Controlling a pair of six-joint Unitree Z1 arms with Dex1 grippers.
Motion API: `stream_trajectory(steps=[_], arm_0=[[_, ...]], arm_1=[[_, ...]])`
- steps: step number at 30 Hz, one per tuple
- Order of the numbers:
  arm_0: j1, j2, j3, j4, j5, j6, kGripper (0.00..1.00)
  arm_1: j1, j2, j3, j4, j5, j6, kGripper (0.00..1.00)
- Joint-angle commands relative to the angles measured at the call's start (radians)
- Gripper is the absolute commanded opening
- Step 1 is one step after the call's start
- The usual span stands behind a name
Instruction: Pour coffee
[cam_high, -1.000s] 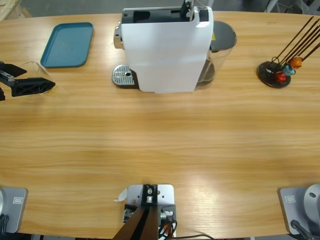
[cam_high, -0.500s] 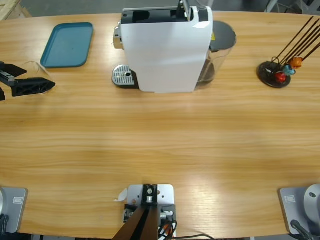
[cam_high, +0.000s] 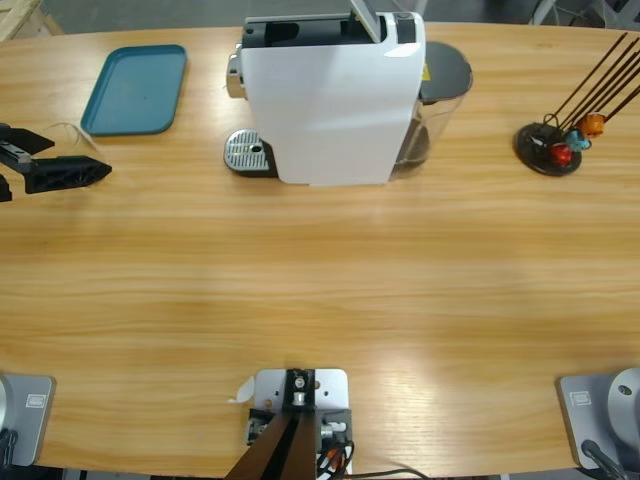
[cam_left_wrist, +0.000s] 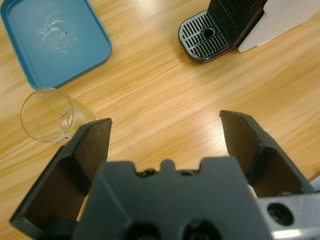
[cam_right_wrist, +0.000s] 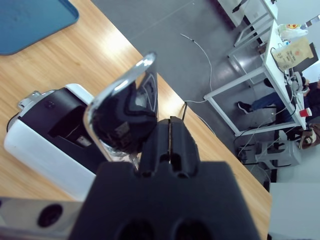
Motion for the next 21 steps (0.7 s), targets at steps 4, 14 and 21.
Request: stream_trajectory(steps=[4,14,21], arm_0=[[-0.012,0.036,0.027,-0.011,0.005,-0.003,0.936],[-0.011,0.036,0.027,-0.011,0.005,-0.003,0.936],[-0.011,0.036,0.027,-0.011,0.003,-0.003,0.931]], arm_1=[[0.068,0.153,-0.013,0.010,0.033,0.015,0.000],[0.102,0.198,-0.023,0.012,0.042,0.049,0.000],[0.113,0.211,-0.008,0.012,0.043,0.079,0.000]])
